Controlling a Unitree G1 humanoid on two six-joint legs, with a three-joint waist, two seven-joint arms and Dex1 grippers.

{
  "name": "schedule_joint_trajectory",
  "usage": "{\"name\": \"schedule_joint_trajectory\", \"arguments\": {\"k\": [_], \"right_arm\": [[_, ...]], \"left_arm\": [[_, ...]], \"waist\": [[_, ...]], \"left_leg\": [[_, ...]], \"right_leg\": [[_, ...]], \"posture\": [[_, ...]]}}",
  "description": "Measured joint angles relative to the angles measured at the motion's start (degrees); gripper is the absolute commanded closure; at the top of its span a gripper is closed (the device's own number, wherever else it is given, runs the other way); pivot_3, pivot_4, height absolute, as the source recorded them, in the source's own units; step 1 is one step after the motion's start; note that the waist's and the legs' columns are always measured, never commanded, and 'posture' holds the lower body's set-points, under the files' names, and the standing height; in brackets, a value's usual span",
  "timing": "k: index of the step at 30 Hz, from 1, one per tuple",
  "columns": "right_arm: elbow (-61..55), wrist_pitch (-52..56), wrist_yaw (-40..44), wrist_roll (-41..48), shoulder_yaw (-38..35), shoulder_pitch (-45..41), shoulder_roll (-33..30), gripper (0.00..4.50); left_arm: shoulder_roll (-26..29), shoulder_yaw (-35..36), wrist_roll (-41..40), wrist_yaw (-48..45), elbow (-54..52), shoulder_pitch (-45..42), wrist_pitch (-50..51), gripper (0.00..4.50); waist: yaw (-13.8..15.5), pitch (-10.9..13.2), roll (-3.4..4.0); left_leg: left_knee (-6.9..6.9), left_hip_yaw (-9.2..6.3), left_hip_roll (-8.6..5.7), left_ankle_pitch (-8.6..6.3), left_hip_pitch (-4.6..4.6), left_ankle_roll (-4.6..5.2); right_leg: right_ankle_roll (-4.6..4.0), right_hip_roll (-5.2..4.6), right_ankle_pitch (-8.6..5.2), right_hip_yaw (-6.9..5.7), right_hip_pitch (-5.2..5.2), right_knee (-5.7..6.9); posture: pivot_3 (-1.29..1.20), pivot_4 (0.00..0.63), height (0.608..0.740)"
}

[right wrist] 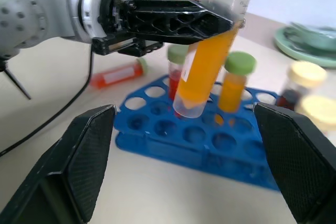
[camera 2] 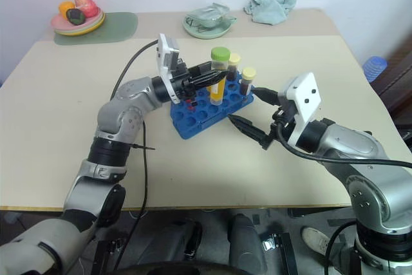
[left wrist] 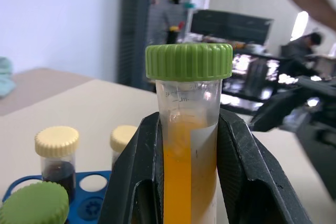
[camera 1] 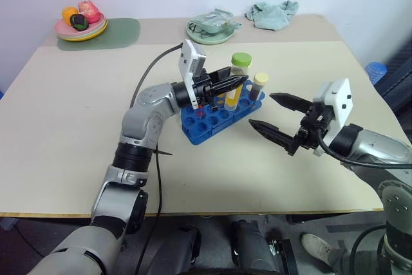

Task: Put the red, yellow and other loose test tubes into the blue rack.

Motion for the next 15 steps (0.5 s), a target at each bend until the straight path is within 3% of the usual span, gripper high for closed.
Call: {"name": "schedule_joint_trajectory", "arguments": {"k": [15], "right_arm": [[-1.14, 0.48, -3.38, 3.59, -0.42, 0.06, -2.56, 0.18]], "left_arm": [[-4.39, 5.98, -4.23, 7.2, 6.7, -0.21, 3.36, 3.74]], "waist": [[0.3, 0.0, -0.01]], "left_leg": [[0.04, 0.0, 0.0, 0.0, 0.0, 0.01]], "right_leg": [[0.04, 0.0, 0.02, -0.02, 0.07, -0.05]], "posture": [[0.0, 0.15, 0.74]]}}
